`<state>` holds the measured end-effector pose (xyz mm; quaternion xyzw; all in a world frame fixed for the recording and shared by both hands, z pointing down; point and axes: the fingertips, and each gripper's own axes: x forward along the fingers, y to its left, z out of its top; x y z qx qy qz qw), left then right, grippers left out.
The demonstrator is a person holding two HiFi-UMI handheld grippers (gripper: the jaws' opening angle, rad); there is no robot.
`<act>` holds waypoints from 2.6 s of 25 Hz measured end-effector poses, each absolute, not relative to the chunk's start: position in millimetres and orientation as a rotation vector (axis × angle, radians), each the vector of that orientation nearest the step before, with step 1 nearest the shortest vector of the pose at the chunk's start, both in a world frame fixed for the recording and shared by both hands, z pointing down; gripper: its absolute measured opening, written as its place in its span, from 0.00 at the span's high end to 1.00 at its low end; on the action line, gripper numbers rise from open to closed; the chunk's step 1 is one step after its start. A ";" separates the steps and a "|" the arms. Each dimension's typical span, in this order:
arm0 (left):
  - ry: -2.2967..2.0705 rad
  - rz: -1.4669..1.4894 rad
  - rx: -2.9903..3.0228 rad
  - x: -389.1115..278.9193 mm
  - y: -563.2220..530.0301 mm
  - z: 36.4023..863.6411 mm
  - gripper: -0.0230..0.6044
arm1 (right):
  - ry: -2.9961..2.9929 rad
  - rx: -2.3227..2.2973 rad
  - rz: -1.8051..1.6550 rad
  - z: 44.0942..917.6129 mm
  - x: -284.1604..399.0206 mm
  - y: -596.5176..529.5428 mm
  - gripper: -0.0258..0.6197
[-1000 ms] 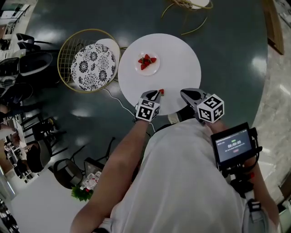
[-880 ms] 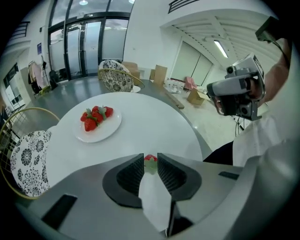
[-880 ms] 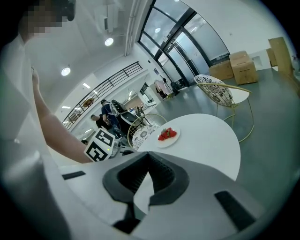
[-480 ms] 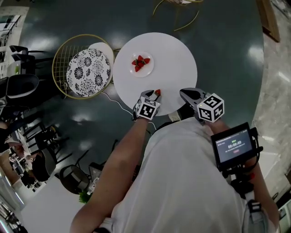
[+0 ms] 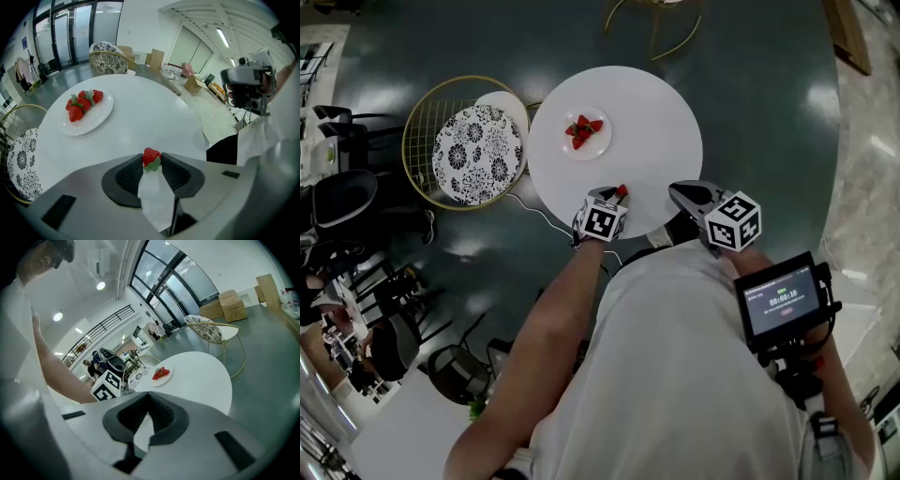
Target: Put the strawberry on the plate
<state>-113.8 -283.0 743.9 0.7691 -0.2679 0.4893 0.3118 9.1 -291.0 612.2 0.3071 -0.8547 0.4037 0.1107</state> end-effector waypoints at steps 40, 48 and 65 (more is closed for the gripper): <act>-1.205 0.717 1.793 -159.9 -404.4 714.6 0.75 | -2.499 0.557 1.110 630.2 -33.8 -375.4 0.95; -1.257 0.681 1.759 -162.4 -422.1 717.5 0.75 | -2.477 0.538 1.117 630.8 -31.5 -371.7 0.95; -1.344 0.610 1.629 -171.2 -422.9 730.9 0.75 | -2.453 0.562 1.151 635.3 -23.8 -368.5 0.95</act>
